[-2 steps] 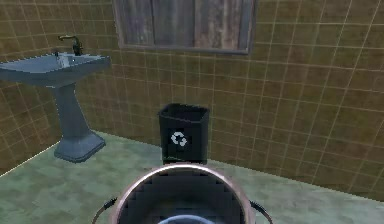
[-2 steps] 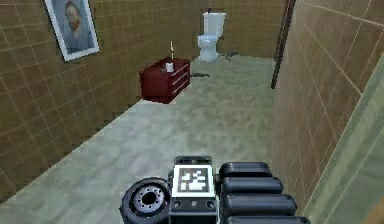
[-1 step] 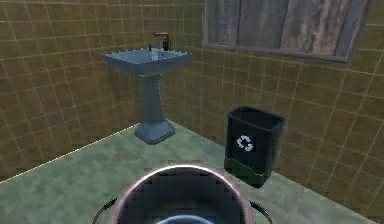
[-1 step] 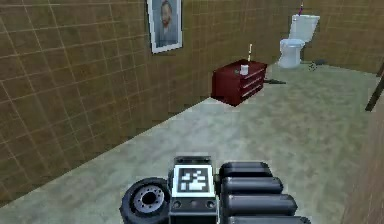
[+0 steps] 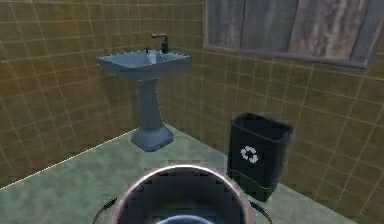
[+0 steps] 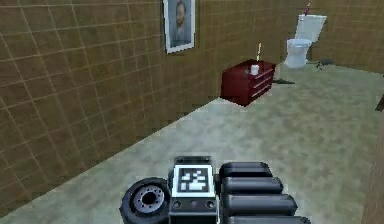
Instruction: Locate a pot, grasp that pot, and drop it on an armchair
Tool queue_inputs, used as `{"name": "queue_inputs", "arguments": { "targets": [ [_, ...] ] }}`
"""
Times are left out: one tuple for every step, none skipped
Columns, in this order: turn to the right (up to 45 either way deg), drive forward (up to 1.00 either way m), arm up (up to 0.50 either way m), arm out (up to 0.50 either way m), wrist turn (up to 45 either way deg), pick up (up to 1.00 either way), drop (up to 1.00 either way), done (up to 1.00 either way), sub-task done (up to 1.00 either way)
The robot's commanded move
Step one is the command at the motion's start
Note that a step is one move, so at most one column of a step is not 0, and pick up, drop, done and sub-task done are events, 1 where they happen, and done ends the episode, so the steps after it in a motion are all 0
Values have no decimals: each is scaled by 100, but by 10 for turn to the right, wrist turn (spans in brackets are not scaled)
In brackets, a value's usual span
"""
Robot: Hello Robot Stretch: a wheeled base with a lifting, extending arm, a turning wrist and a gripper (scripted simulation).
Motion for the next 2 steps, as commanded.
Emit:
{"name": "queue_inputs", "arguments": {
  "targets": [
    [450,0,0,0,0,0,0,0,0],
    [390,0,0,0,0,0,0,0,0]
  ]
}}
